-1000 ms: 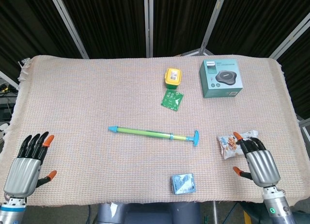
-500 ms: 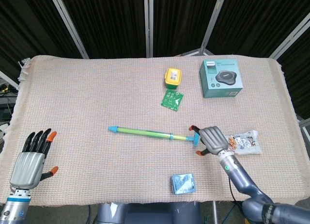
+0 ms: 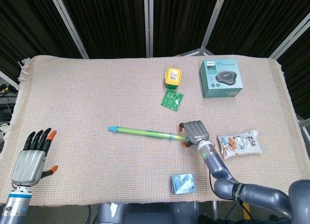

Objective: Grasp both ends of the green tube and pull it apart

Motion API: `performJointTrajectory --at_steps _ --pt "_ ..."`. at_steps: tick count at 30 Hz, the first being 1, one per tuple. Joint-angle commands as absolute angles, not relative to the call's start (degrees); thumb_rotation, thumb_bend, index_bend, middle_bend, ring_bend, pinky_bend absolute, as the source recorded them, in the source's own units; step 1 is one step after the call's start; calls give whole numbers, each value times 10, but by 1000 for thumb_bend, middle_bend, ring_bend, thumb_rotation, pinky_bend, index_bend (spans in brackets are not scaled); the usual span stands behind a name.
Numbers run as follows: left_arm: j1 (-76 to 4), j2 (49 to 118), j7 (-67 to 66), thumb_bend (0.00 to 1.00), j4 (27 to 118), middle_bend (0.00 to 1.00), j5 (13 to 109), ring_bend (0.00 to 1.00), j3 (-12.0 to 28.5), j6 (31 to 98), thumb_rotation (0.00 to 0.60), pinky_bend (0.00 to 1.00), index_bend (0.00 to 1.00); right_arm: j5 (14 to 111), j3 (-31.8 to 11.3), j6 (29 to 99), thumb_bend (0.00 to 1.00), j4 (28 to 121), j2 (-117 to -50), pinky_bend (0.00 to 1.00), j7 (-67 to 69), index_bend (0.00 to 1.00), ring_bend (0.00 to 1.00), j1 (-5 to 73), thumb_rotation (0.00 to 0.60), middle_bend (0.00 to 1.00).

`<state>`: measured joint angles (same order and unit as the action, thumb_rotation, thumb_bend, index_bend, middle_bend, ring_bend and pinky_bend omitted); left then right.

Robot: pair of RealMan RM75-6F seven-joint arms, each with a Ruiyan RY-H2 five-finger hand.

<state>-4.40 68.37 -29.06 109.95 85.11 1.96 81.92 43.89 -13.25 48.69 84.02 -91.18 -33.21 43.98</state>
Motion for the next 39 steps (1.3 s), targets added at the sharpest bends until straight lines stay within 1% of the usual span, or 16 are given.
performJointTrajectory --at_steps 1,8,21,24,26,28,30,31,33,35,36,37,38,39 --pt "-45 684 -291 0 1100 0 851 0 19 819 600 0 0 435 -129 491 175 838 -912 1000 -332 447 1000 441 600 1000" --pt "-46 685 -294 0 1102 0 853 0 15 822 600 0 0 430 -116 496 201 836 -901 1000 -319 487 1000 440 600 1000" --pt "-51 688 -298 0 1100 0 846 0 12 822 600 0 0 424 -93 497 220 812 -911 1000 -315 505 1000 450 600 1000" --pt "-53 688 -298 0 1099 0 843 0 11 820 600 0 0 424 -91 497 261 808 -914 1000 -312 534 1000 451 600 1000" --pt "-54 689 -299 0 1098 0 839 0 12 817 600 0 0 426 -90 499 321 806 -915 1000 -309 578 1000 452 600 1000" --pt "-57 689 -299 0 1097 0 835 0 12 815 600 0 0 428 -89 500 359 806 -914 1000 -306 611 1000 451 600 1000" --pt "-61 691 -299 0 1092 0 831 0 16 811 600 0 0 431 -88 500 375 809 -913 1000 -303 638 1000 451 600 1000" --pt "-62 692 -299 0 1090 13 830 14 17 810 600 18 0 432 -87 500 379 810 -912 1000 -302 649 1000 451 600 1000" --pt "-67 696 -294 0 1085 180 829 161 23 808 600 132 0 432 -86 500 389 812 -910 1000 -300 664 1000 451 600 1000" --pt "-75 701 -285 0 1077 485 827 433 30 803 600 381 0 433 -86 500 396 815 -909 1000 -299 670 1000 451 600 1000" --pt "-80 704 -279 0 1072 582 825 525 35 798 600 501 0 432 -85 500 397 816 -908 1000 -299 670 1000 451 600 1000" --pt "-87 707 -271 0 1066 629 824 571 40 791 600 576 3 432 -85 500 398 818 -907 1000 -299 671 1000 451 600 1000" --pt "-103 714 -257 0 1052 689 825 632 51 777 600 671 20 430 -84 500 401 820 -905 1000 -300 671 1000 451 600 1000" --pt "-116 720 -245 10 1039 744 828 687 59 765 600 755 55 428 -84 501 404 822 -904 1000 -300 671 1000 451 600 1000"
